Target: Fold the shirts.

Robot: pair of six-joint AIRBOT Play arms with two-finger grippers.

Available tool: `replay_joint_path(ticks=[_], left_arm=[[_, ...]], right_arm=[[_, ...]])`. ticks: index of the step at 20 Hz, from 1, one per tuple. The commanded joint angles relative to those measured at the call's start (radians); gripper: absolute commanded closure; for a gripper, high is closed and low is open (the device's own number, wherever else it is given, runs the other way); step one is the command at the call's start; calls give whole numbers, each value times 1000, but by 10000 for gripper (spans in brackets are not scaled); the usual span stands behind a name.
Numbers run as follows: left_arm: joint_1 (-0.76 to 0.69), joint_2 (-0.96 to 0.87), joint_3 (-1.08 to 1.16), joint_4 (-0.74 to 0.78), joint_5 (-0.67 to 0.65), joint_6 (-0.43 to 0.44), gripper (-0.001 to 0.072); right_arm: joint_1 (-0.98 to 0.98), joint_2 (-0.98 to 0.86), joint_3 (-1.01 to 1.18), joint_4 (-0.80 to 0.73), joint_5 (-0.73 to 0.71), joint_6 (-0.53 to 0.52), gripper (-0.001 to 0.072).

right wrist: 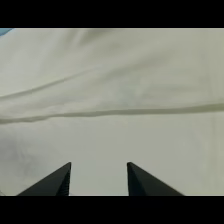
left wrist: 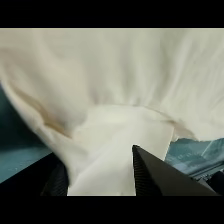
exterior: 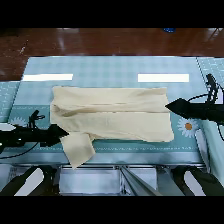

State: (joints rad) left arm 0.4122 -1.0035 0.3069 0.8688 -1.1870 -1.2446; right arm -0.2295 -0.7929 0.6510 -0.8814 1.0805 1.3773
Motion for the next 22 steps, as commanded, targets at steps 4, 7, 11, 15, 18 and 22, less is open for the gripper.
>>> replay_joint_path(ticks=[4,7,11,15,18,22], left_arm=[[-89,-9,0,-6,41,6,687],[-89,-7,4,-10,42,7,686],[-89,-7,4,-10,42,6,686],[-89,-7,4,-10,42,2,686],[-89,-7,4,-10,41,2,686],[-89,-7,4,-10,31,2,686]], right_arm=[[-94,-4,-1,-222,-53,158,301],[-242,-6,-48,-463,80,235,301],[-342,-6,-235,-309,192,85,301],[-342,-6,-288,-235,167,46,301],[-342,-55,-289,-219,158,35,301],[-336,-171,-289,-108,118,-15,301]])
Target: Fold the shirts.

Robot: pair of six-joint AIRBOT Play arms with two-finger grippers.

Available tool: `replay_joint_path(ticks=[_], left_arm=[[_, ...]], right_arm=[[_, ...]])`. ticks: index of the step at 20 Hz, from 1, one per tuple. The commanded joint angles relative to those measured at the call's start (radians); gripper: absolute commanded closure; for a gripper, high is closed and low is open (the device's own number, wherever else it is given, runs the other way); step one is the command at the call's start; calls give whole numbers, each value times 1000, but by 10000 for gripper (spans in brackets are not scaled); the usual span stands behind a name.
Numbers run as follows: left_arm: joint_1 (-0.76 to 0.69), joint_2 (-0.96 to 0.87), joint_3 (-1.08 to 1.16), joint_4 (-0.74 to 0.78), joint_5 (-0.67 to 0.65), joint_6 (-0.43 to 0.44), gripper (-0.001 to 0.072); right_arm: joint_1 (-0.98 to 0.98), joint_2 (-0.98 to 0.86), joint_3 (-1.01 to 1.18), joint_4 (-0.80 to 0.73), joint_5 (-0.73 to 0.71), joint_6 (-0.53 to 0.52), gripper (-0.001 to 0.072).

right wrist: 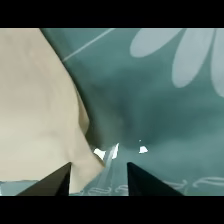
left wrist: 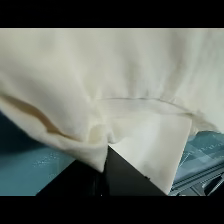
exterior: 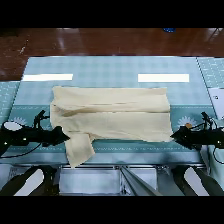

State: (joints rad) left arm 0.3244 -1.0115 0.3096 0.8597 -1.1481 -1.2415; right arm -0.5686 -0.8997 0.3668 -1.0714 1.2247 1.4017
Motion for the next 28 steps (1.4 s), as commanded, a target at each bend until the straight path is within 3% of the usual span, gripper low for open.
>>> replay_joint_path(ticks=[1,5,6,7,8,16,21,24,28], left_arm=[[-1,1,1,-1,-8,-1,685],[-1,1,2,-8,-8,0,686],[-1,1,10,-9,-14,0,686],[-1,3,27,-8,-23,0,685],[-1,6,54,-8,-33,0,686],[-36,-53,430,-44,14,-24,686],[-138,-311,685,-45,75,-66,686],[-158,-478,842,-45,54,-141,686],[-159,-607,988,-45,10,-152,686]], right_arm=[[23,-91,-4,104,-48,-42,301],[154,-175,5,126,-114,-48,309],[169,-180,14,128,-114,-60,436],[174,-180,31,143,-103,-94,626],[172,-180,55,169,-79,-138,694],[176,-225,399,230,-17,-151,694],[254,-438,566,341,-113,-181,694],[267,-546,654,380,-126,-163,694],[267,-619,723,381,-127,-161,694]])
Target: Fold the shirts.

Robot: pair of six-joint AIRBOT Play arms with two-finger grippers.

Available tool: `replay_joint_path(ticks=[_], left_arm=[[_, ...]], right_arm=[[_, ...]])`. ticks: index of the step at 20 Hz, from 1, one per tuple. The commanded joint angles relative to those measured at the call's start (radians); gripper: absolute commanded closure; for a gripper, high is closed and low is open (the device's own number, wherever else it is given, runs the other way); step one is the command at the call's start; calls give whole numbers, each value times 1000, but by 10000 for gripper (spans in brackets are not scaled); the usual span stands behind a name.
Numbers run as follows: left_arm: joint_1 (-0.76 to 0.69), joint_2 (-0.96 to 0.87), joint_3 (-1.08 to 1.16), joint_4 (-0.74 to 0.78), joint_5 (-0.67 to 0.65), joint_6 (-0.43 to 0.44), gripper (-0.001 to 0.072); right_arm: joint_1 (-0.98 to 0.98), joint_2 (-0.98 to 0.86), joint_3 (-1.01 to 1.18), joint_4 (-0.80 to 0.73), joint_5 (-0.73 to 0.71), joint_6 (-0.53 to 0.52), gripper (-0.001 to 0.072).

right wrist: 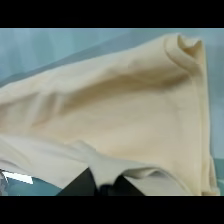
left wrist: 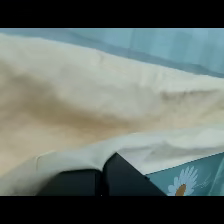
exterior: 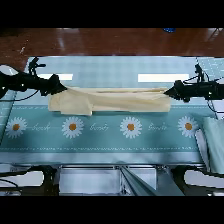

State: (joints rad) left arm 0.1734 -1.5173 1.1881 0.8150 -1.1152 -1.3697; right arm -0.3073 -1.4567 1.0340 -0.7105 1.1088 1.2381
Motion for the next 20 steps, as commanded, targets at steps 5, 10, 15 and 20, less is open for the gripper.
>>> replay_joint_path(ticks=[5,10,15,20], left_arm=[[-24,-201,221,0,-21,-23,686],[-52,-274,259,-2,5,-4,686],[-43,-283,288,5,-91,9,207],[91,-193,445,123,-378,16,208]], right_arm=[[6,-111,74,23,-50,0,694],[6,-116,74,32,-115,-2,694],[0,-115,82,27,-76,-74,298],[-154,-90,198,-37,175,-32,299]])
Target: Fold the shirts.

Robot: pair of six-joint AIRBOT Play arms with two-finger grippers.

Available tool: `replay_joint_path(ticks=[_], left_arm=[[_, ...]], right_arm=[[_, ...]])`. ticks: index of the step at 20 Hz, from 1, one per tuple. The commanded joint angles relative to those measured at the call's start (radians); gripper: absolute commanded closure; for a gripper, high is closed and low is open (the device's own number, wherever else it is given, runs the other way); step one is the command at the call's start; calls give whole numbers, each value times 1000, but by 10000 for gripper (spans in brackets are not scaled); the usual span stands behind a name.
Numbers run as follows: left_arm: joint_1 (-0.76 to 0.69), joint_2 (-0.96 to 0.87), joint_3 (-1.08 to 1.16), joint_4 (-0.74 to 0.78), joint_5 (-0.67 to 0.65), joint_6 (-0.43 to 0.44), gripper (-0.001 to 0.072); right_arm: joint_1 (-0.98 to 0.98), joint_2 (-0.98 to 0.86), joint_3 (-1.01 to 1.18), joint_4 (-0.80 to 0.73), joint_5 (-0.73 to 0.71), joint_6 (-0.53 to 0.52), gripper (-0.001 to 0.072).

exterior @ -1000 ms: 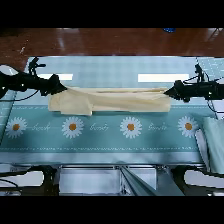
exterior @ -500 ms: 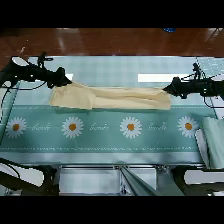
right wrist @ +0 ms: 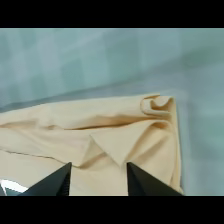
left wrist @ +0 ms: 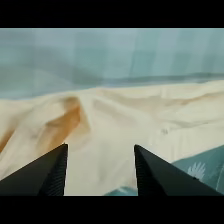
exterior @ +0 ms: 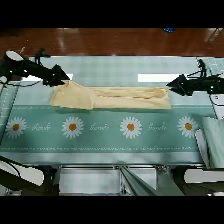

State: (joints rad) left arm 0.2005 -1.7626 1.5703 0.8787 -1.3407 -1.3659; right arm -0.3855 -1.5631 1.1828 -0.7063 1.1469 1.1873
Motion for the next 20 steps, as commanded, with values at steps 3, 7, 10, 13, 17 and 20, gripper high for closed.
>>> replay_joint_path(ticks=[3,7,10,13,17,20], left_arm=[[141,224,-6,109,-116,45,207],[98,587,-403,33,189,102,208],[-38,839,-748,34,457,101,208],[-127,930,-898,34,552,101,208],[-169,926,-903,34,566,98,208],[-169,925,-903,37,607,101,209]], right_arm=[[-163,90,4,-148,120,58,299],[-142,128,-180,-122,-51,72,300],[-68,73,-212,-96,-104,68,300],[-23,3,-210,-38,-128,67,300],[23,-76,-174,-15,-111,72,300],[81,-108,-136,153,-93,-23,508]])
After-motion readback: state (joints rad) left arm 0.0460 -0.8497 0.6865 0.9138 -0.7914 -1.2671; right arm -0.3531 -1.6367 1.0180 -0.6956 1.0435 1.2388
